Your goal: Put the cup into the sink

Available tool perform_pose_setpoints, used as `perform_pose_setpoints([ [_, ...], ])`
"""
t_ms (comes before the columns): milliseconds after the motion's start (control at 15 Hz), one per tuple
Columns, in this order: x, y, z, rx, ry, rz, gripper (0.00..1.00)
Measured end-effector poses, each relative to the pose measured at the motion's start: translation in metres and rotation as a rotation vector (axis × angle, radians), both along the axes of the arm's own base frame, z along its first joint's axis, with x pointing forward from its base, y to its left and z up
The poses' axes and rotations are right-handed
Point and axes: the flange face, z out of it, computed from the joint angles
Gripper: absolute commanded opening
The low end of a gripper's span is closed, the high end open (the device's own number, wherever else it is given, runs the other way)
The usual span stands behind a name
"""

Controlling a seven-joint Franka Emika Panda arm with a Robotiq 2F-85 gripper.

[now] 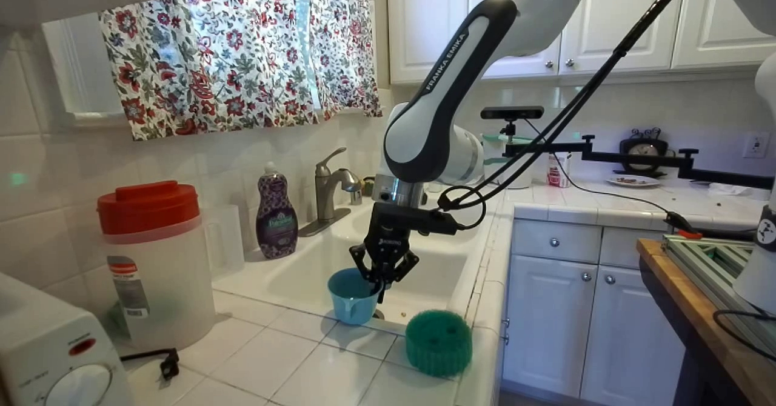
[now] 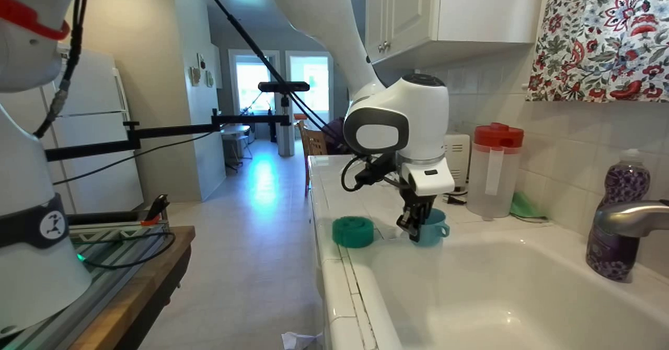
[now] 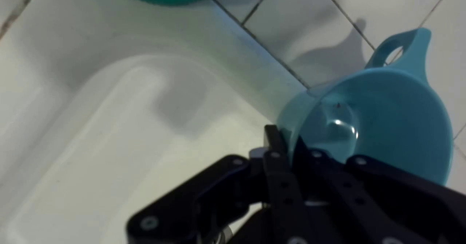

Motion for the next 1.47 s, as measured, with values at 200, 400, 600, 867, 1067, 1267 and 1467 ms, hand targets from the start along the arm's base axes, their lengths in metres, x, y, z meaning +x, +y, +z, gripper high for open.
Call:
perform_pose_setpoints([
  [200,0.002,-0.009,0.001,-0.004,-0.004,-0.014,0.02],
  [400,0.009,-0.050,0.009,-0.025,-0.036,-0.083,0.02],
  [600,0.013,-0.089,0.019,-0.021,-0.060,-0.167,0.02],
  [867,0.010,-0.116,0.018,0.010,-0.054,-0.259,0.02],
  [1067,0.005,-0.131,0.009,0.034,-0.036,-0.325,0.02],
  [1267,0.000,-0.150,-0.001,0.043,-0.011,-0.377,0.02],
  [1467,0.001,-0.170,-0.011,0.049,0.012,-0.425,0.02],
])
